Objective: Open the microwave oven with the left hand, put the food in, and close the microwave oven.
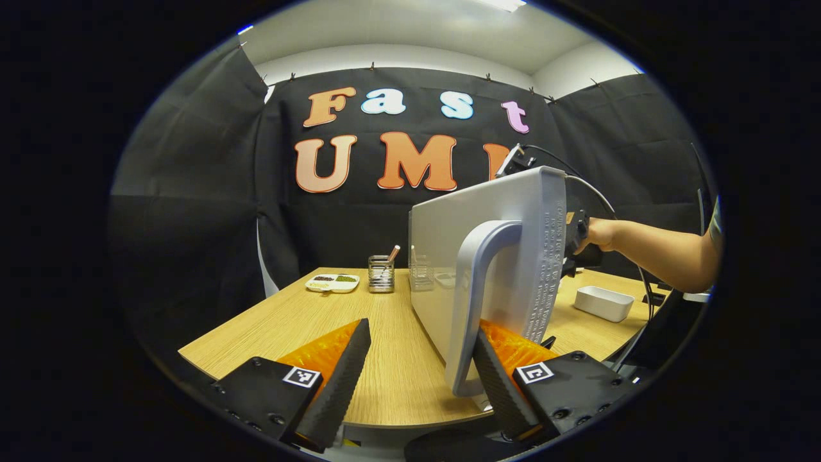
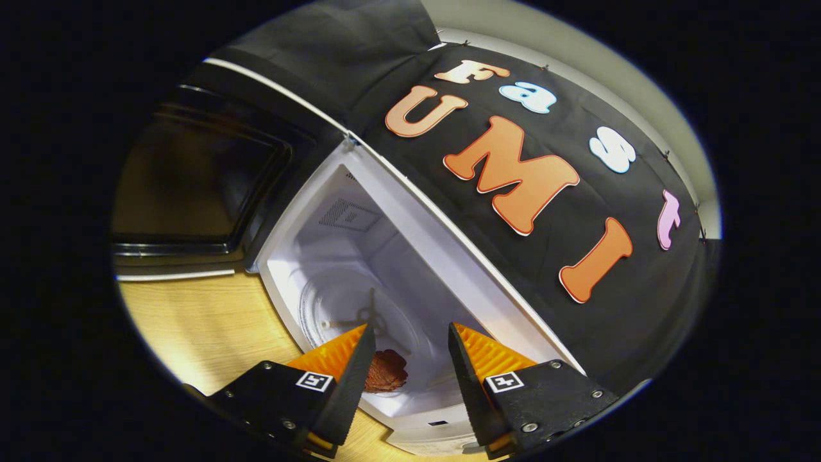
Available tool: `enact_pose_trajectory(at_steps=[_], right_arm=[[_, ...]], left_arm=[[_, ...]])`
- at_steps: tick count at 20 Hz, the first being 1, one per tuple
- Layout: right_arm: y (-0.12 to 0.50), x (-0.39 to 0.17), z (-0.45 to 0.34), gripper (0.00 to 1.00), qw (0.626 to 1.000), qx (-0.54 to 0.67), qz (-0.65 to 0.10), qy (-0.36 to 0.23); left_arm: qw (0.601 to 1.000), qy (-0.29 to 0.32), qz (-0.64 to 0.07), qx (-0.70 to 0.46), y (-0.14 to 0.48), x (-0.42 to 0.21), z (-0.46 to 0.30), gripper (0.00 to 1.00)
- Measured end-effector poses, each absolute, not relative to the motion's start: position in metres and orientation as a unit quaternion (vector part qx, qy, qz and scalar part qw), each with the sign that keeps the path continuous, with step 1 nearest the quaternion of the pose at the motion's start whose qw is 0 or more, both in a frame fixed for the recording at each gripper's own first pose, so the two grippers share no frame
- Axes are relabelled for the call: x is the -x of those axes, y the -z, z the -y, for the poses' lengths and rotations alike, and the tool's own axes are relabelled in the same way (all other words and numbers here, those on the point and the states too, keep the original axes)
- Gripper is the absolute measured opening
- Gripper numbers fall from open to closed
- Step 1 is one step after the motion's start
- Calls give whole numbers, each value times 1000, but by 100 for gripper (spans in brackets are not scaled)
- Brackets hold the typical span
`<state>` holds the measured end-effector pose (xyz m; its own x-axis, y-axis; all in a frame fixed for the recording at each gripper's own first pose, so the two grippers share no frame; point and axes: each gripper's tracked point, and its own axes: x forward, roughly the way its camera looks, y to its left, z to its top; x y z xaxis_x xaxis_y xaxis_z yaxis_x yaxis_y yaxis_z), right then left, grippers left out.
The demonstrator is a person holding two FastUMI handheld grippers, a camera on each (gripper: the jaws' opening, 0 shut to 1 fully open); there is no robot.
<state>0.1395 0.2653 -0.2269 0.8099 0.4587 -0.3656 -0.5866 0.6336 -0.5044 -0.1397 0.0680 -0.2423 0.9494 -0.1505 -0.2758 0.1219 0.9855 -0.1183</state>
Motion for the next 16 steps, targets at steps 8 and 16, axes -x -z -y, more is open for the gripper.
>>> enact_pose_trajectory(at_steps=[8,16], right_arm=[[183,-94,-250,72,942,82,-178,-272],[176,-80,-209,71,949,-117,-223,-191]], left_arm=[[985,74,-144,54,242,140,-58,95],[983,82,-151,57,240,139,-39,94]])
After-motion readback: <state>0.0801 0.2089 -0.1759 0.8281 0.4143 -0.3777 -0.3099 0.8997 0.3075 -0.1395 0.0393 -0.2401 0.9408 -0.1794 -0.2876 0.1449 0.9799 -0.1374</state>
